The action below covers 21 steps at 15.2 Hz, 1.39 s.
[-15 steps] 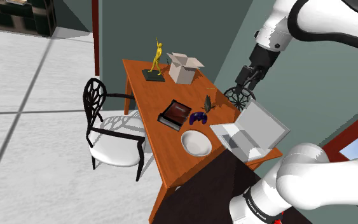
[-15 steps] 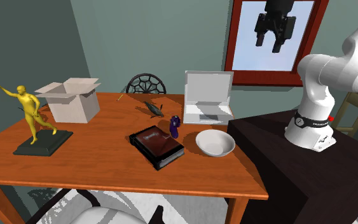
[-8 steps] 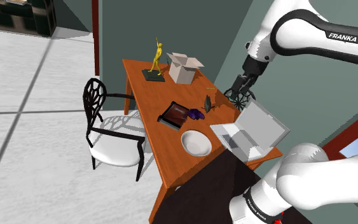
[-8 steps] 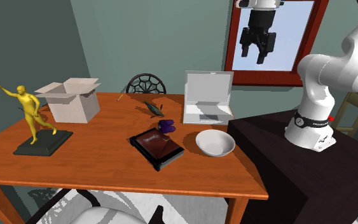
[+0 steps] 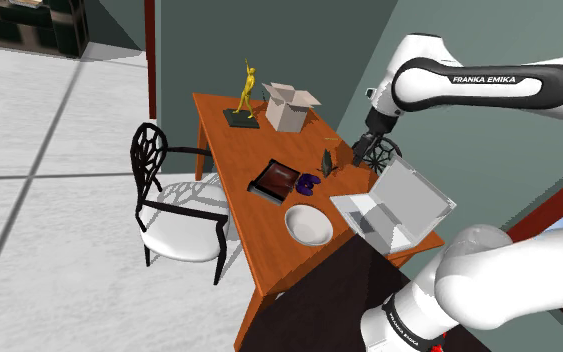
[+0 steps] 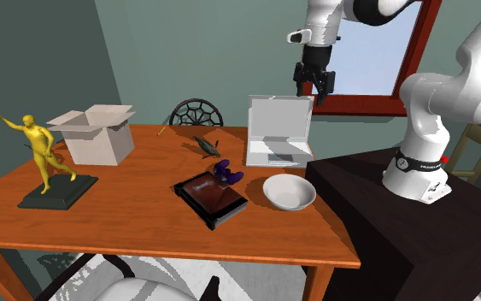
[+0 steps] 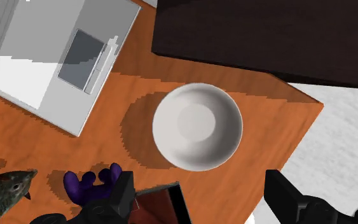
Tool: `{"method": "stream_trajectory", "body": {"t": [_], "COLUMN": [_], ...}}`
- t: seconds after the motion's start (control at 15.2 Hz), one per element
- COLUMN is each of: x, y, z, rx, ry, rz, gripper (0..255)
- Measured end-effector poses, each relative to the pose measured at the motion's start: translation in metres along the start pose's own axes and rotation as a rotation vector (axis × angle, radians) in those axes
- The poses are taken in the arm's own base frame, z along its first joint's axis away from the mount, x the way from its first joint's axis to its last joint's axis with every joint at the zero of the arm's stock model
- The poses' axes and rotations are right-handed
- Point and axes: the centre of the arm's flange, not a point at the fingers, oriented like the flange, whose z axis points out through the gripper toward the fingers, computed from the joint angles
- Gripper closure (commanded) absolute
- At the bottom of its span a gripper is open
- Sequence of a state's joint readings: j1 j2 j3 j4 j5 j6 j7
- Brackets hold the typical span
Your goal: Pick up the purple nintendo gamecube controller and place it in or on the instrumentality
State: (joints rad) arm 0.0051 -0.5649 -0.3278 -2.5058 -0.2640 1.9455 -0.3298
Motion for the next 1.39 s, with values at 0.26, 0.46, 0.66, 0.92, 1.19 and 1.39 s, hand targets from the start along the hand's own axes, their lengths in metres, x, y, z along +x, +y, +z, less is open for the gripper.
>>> {"method": "stream_trajectory", "body": {"t": [0.26, 0.46, 0.66, 0.92, 1.19, 1.39], "x": [0.023, 0.037, 0.056, 0.080, 0.106, 0.130], "y": [0.033, 0.051, 0.074, 0.097, 0.124, 0.141], "z": [0.039, 0.065, 0.097, 0.134, 0.173, 0.203], "rx": [0.002, 0.005, 0.006, 0.008, 0.007, 0.008], "ry": [-0.003, -0.005, -0.007, -0.010, -0.013, -0.016], "rz": [-0.075, -0.130, -0.185, -0.261, -0.337, -0.394], "gripper": [0, 0, 0, 0, 0, 0]}}
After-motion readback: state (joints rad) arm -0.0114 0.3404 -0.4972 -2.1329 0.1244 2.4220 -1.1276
